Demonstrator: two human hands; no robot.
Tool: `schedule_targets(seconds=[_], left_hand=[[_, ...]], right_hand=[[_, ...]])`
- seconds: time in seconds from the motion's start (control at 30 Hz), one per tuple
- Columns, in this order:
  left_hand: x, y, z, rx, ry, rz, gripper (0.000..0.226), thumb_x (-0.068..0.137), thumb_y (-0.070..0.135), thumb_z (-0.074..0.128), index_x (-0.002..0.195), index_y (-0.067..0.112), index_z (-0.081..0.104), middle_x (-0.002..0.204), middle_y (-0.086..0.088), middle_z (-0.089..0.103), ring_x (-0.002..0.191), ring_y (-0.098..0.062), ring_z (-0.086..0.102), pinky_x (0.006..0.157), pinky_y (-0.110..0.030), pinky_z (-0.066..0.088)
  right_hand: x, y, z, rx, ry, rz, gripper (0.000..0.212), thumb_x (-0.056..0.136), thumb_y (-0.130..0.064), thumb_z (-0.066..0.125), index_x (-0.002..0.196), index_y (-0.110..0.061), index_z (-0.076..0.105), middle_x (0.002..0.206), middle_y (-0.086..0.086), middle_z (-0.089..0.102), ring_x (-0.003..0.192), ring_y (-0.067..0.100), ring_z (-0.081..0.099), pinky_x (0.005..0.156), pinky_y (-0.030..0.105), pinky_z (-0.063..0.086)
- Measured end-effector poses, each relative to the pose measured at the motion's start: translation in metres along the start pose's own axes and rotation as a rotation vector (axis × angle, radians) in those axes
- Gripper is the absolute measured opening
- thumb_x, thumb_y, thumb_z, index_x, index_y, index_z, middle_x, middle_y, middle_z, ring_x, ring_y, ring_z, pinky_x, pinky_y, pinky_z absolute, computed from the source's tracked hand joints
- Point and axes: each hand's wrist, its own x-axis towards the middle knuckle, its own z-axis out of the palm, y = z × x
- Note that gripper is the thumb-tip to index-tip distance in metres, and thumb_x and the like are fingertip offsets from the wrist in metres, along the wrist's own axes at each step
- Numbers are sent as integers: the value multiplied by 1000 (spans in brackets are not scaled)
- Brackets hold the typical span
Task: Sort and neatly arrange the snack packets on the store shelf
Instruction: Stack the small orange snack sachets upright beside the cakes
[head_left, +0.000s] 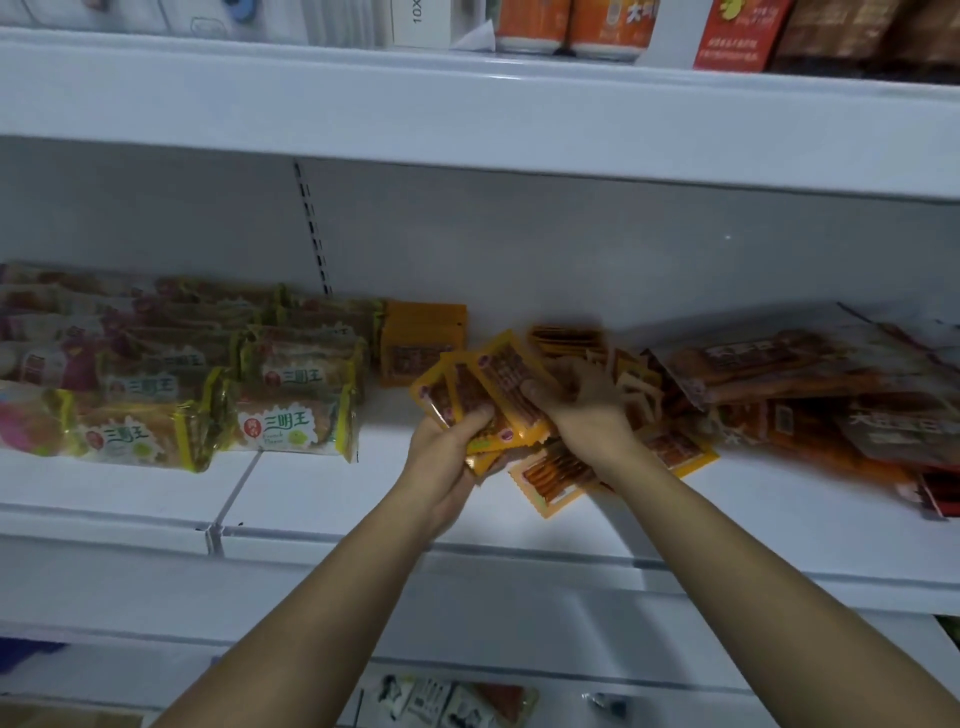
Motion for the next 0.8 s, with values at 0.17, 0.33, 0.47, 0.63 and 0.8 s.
schedule_targets(seconds=[0.17, 0.33, 0.47, 0.63, 0.8], left_hand=[[-1, -2, -6, -68, 46, -69, 24, 101, 2, 53, 123, 9, 62, 110, -21, 75, 99, -36, 73, 92, -56, 56], [-8, -4, 2, -217, -20, -148, 33, 101, 16, 52, 131, 7, 62, 128, -23, 68, 122, -42, 63, 109, -61, 44], [-14, -1, 9, -198, -43, -116, 45, 98, 22, 60, 139, 5, 56, 131, -26, 65, 126, -42, 60, 110, -60, 44], [-22, 2, 4, -176, -59, -65, 34, 101, 12, 57, 134, 4, 58, 126, -26, 67, 118, -41, 65, 97, -56, 55], [-31, 6, -5, -151, -43, -42, 47, 86, 15, 68, 131, 4, 60, 122, -25, 69, 108, -37, 71, 91, -53, 59]], right_hand=[[-10, 5, 1, 509, -47, 245, 30, 93, -26, 74, 113, -4, 70, 102, 19, 76, 93, 36, 74, 89, 58, 59], [-26, -3, 10, 652, -81, 288, 36, 95, -23, 70, 120, 2, 65, 103, 23, 76, 92, 37, 75, 81, 47, 61], [-36, -14, 15, 327, -33, 114, 19, 98, -24, 68, 114, -13, 68, 100, 5, 75, 89, 13, 74, 67, 18, 56], [-39, -18, 16, 89, -48, -85, 12, 97, -24, 69, 108, -24, 69, 102, -12, 71, 88, -9, 66, 69, 7, 49], [-43, -19, 24, 92, -128, -114, 29, 89, -22, 79, 116, -16, 71, 105, -6, 75, 98, 3, 70, 79, 16, 53]])
